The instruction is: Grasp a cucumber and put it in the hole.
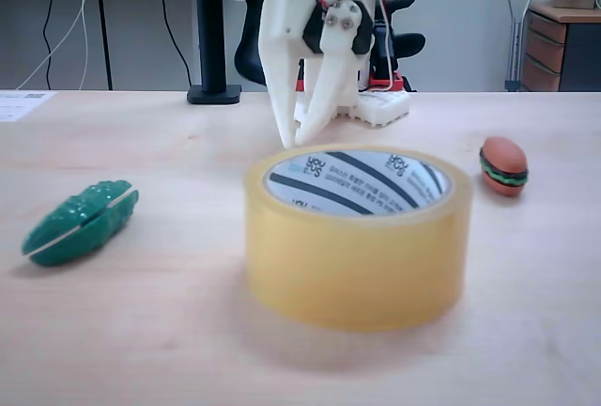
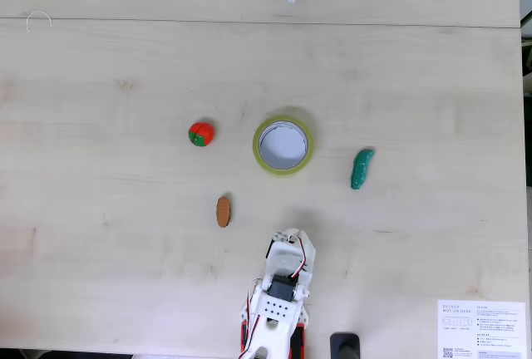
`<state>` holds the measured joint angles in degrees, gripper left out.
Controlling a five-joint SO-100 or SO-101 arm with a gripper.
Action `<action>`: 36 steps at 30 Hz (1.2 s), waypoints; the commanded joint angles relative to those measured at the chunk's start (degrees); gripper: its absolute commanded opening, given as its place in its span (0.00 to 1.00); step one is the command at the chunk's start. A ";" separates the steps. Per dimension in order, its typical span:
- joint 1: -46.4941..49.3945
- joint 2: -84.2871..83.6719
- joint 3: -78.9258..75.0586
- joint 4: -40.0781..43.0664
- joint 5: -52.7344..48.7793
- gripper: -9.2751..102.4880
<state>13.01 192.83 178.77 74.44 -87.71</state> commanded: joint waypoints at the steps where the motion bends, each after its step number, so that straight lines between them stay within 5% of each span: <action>1: -0.44 0.09 -0.53 1.41 0.44 0.08; 26: -0.35 0.18 -0.53 1.41 0.18 0.08; 36: -0.09 0.18 -5.80 -8.35 0.35 0.08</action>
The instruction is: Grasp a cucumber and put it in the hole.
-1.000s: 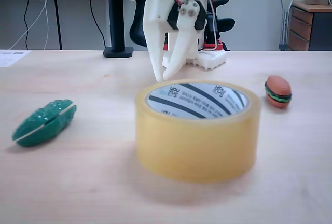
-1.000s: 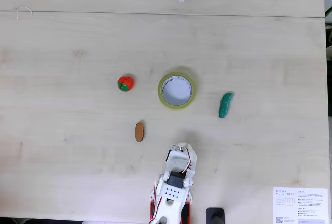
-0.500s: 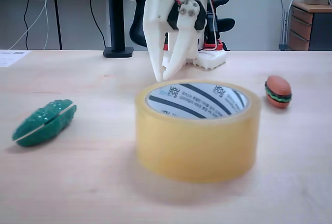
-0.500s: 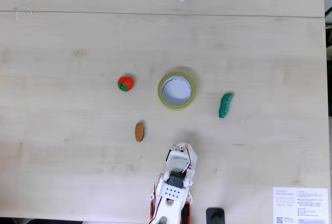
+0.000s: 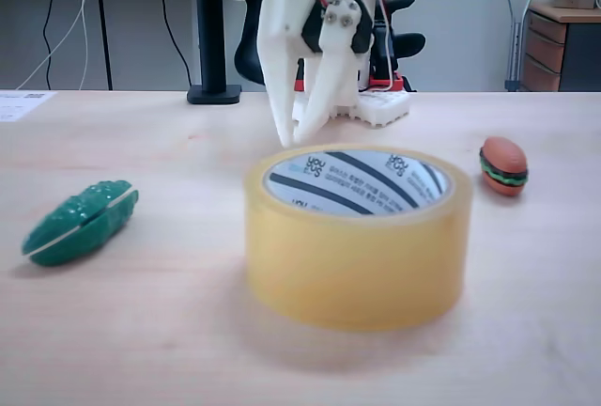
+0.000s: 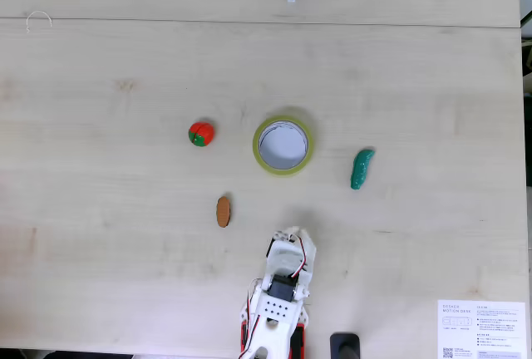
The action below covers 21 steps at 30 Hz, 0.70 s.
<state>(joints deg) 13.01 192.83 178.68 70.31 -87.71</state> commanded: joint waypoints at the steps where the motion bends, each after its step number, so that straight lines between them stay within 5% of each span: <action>1: -0.09 0.18 -6.42 -5.36 0.35 0.08; 7: 0.70 -0.70 -14.06 -6.24 0.09 0.11; 16: 4.83 -23.47 -36.12 -6.77 -4.83 0.16; 21: 8.17 -36.56 -41.22 -17.67 -8.35 0.24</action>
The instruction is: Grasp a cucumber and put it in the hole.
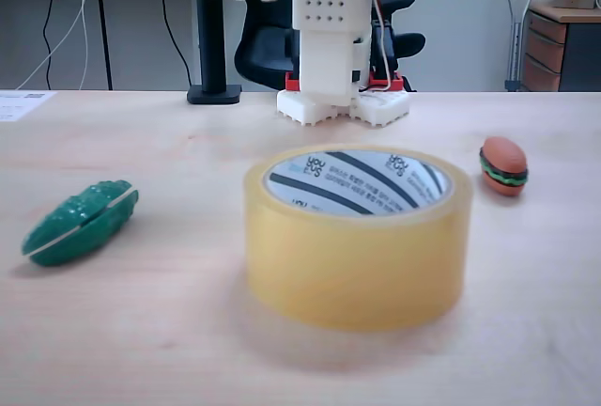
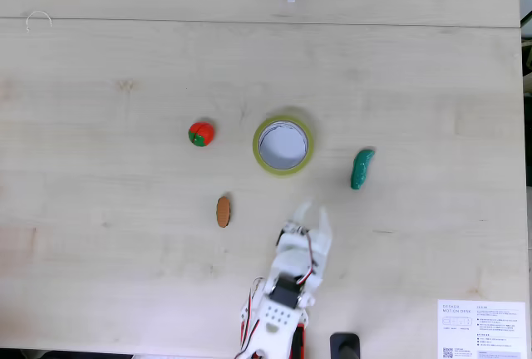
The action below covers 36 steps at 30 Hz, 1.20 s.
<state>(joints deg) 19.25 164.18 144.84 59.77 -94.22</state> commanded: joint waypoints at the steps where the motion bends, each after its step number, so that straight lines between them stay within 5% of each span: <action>1: 2.81 -11.07 -8.79 -8.35 -2.20 0.27; 17: 8.00 -50.45 -26.98 -21.45 -14.68 0.46; 36: 11.34 -77.08 -39.73 -29.18 -17.49 0.43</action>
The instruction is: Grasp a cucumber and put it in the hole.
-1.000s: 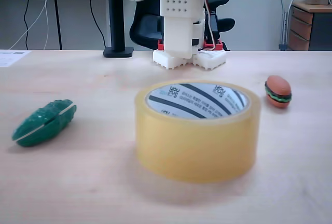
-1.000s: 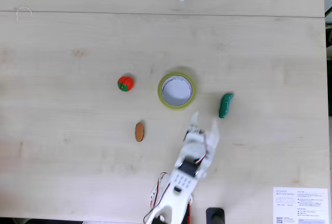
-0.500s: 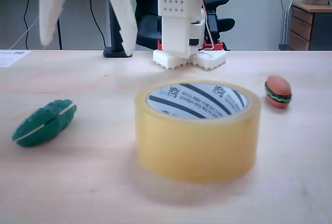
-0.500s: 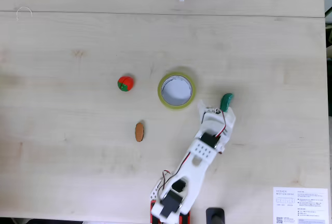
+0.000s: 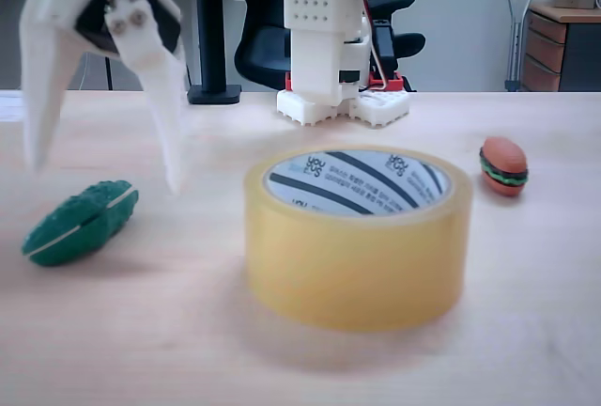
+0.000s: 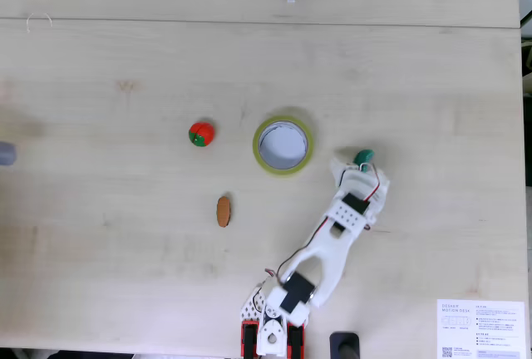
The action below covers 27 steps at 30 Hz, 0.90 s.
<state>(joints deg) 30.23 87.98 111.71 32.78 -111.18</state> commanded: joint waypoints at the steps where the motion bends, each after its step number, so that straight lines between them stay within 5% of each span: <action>1: 0.35 -2.02 -7.38 -2.20 -0.62 0.43; 27: 0.35 -11.87 -8.26 -2.11 -2.11 0.40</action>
<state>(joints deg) 30.15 75.67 105.21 32.61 -112.76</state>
